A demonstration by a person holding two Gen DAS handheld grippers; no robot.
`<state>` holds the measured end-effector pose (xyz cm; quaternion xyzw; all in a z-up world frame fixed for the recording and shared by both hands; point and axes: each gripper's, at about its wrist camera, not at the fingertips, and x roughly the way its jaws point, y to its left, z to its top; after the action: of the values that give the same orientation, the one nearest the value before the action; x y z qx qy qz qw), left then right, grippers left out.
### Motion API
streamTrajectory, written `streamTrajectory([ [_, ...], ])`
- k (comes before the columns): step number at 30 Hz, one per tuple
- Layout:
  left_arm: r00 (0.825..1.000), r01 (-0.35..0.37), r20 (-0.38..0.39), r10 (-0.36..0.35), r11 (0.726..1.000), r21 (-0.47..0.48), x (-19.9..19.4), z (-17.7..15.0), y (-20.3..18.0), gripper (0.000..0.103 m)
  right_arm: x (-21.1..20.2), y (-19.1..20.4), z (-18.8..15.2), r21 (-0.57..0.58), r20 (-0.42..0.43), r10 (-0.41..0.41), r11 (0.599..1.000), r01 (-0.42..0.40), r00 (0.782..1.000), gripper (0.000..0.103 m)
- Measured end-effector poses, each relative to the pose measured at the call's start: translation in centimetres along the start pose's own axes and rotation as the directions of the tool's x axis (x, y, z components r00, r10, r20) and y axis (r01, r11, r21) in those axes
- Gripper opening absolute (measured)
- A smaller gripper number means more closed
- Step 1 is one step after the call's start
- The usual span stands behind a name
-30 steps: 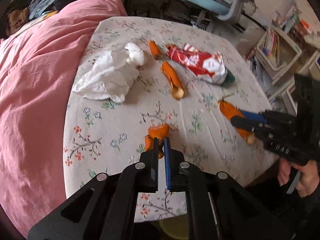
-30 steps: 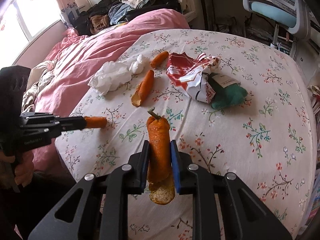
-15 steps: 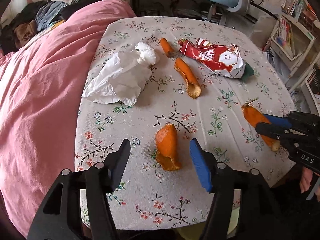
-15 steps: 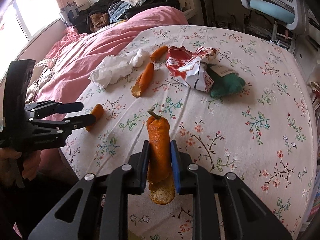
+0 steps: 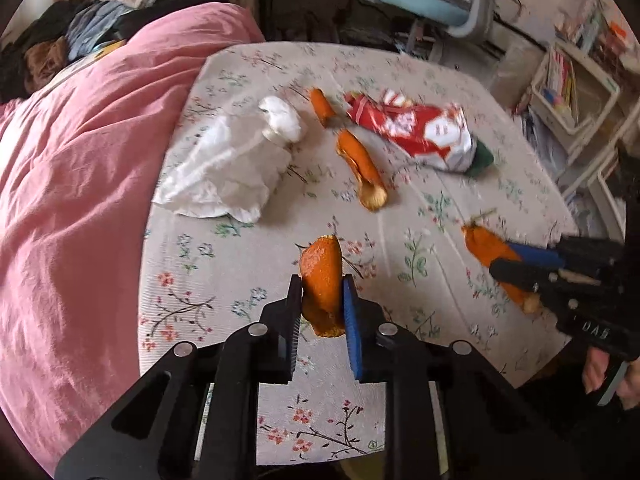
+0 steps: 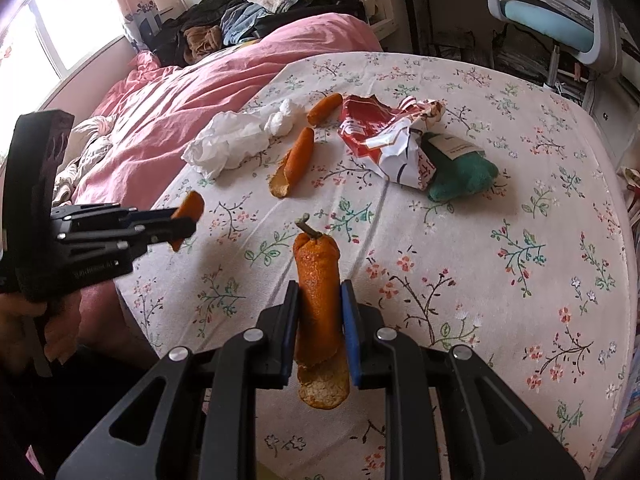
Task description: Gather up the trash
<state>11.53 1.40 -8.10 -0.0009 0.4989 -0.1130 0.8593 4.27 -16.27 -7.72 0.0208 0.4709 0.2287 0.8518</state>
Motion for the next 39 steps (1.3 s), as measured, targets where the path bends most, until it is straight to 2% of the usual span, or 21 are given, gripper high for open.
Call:
streamTrajectory([
  [14,0.997,0.062,0.057,-0.059,0.997,-0.046,-2.8,-1.7,0.4,0.019,-2.0,1.0,-3.0,0.055,0.029,0.019,0.998,-0.021,0.999,0.021],
  [24,0.998,0.064,0.012,-0.063,0.994,-0.084,-1.0,-1.6,0.5,0.02,-2.5,0.3,-4.2,0.107,0.043,0.027,0.994,-0.031,0.999,0.021],
  [27,0.998,0.064,0.029,-0.062,0.994,-0.088,-1.0,-1.2,0.7,0.025,-2.6,0.2,-4.4,0.113,0.042,0.028,0.993,-0.033,0.999,0.021],
  [29,0.997,0.065,0.052,-0.06,0.992,-0.106,-1.3,-0.8,1.2,0.036,-2.7,0.1,-4.5,0.112,0.044,0.027,0.993,-0.032,0.999,0.021],
  [30,0.996,0.063,0.062,-0.056,0.991,-0.117,-1.4,-0.6,1.4,0.038,-2.7,0.1,-4.5,0.112,0.045,0.027,0.993,-0.032,0.999,0.021],
  [33,0.994,0.005,0.11,0.011,0.99,-0.139,-1.5,0.5,2.3,0.048,-2.6,-0.1,-4.6,0.118,0.043,0.034,0.992,-0.039,0.998,0.021],
  [34,0.993,-0.017,0.114,0.033,0.99,-0.139,-1.4,0.9,2.5,0.053,-2.6,-0.1,-4.6,0.119,0.043,0.037,0.992,-0.042,0.998,0.021],
  [36,0.99,-0.059,0.121,0.077,0.988,-0.142,-0.8,2.0,2.9,0.054,-2.5,-0.1,-4.6,0.118,0.043,0.043,0.992,-0.048,0.998,0.021],
  [38,0.989,-0.078,0.115,0.095,0.986,-0.148,0.1,3.2,3.5,0.061,-2.6,0.1,-4.5,0.111,0.045,0.05,0.992,-0.055,0.998,0.021],
  [39,0.986,-0.108,0.109,0.124,0.984,-0.141,0.8,3.8,3.6,0.063,-2.6,0.2,-4.5,0.107,0.046,0.051,0.993,-0.056,0.998,0.021],
])
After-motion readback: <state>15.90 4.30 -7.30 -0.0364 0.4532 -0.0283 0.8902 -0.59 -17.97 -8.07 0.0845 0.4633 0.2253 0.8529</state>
